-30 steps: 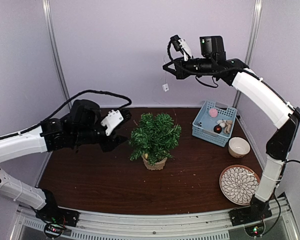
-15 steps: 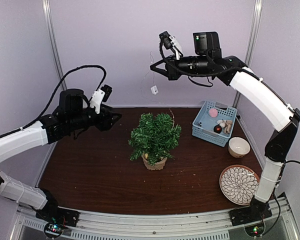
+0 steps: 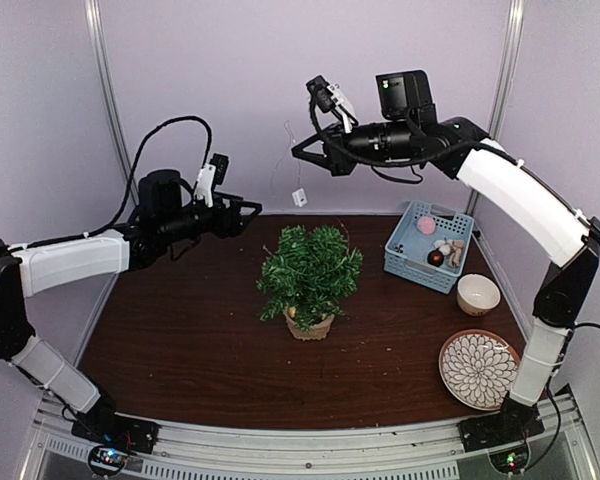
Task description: Decorate the small christmas tree
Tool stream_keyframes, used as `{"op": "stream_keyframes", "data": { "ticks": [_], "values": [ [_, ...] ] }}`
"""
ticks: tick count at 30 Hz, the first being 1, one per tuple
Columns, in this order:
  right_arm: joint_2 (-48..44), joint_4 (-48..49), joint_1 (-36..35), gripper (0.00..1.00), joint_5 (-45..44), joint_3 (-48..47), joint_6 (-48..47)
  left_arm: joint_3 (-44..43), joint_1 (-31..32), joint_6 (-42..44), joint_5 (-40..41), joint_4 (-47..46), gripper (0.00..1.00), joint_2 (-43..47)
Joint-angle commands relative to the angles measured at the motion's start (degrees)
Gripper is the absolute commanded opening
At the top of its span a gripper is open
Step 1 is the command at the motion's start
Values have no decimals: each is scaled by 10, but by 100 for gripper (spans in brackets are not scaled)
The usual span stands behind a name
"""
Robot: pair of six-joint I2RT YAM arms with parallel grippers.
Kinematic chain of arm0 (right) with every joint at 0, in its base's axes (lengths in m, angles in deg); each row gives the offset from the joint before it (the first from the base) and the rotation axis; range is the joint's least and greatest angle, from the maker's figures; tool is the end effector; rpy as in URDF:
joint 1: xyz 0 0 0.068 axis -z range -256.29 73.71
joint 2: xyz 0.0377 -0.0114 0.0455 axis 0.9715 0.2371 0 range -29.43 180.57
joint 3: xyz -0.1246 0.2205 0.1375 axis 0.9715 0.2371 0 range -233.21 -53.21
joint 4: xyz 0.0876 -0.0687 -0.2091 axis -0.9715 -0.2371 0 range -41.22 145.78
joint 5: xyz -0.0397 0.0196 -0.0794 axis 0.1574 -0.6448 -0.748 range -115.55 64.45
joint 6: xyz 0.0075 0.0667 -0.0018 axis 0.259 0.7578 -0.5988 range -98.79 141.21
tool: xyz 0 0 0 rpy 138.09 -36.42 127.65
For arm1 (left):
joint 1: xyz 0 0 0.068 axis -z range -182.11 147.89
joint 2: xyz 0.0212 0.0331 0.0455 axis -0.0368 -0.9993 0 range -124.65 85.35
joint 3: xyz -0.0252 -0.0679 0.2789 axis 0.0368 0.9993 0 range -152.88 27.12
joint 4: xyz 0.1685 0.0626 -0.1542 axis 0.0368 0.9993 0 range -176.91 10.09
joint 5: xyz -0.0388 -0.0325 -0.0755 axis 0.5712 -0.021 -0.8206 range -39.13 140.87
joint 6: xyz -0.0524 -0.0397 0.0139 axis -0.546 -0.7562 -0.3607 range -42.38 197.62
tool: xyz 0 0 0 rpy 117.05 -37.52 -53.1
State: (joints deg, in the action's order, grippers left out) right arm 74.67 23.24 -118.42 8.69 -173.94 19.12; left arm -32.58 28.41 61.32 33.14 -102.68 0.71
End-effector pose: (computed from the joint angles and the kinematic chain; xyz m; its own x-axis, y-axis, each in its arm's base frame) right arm 0.2721 0.2868 0.4726 -0.1682 -0.1929 -0.9667 -0.9627 0.2432 0.1190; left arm 0.2852 -0.1872 0.3344 -0.3403 -0.1097 -0.9339 0.6744 0.6636 -0.3237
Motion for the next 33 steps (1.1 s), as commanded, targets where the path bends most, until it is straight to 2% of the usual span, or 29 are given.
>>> {"op": "stream_keyframes", "data": {
  "ticks": [1, 4, 7, 12, 17, 26, 29, 33],
  "values": [
    [-37, 3, -2, 0, -5, 10, -11, -19, -37, -121, -98, -189, 70, -52],
    [-43, 3, -2, 0, -9, 15, -15, -47, -41, -167, -147, -223, 75, -97],
    [-48, 1, -2, 0, -10, 19, -17, -70, -41, -191, -153, -232, 78, -125],
    [-56, 3, -2, 0, -12, 26, -19, -106, -41, -253, -208, -298, 72, -173],
    [-58, 3, -2, 0, -16, 26, -21, -127, -41, -289, -225, -330, 49, -206],
    [-61, 0, -2, 0, -28, 32, -27, -142, -30, -275, -245, -322, 15, -219],
    [-63, -3, -1, 0, -36, 36, -32, -142, -29, -274, -247, -330, 0, -224],
    [-71, -8, 2, 0, -66, 52, -42, -140, -26, -260, -238, -327, 0, -228]
  ]
}}
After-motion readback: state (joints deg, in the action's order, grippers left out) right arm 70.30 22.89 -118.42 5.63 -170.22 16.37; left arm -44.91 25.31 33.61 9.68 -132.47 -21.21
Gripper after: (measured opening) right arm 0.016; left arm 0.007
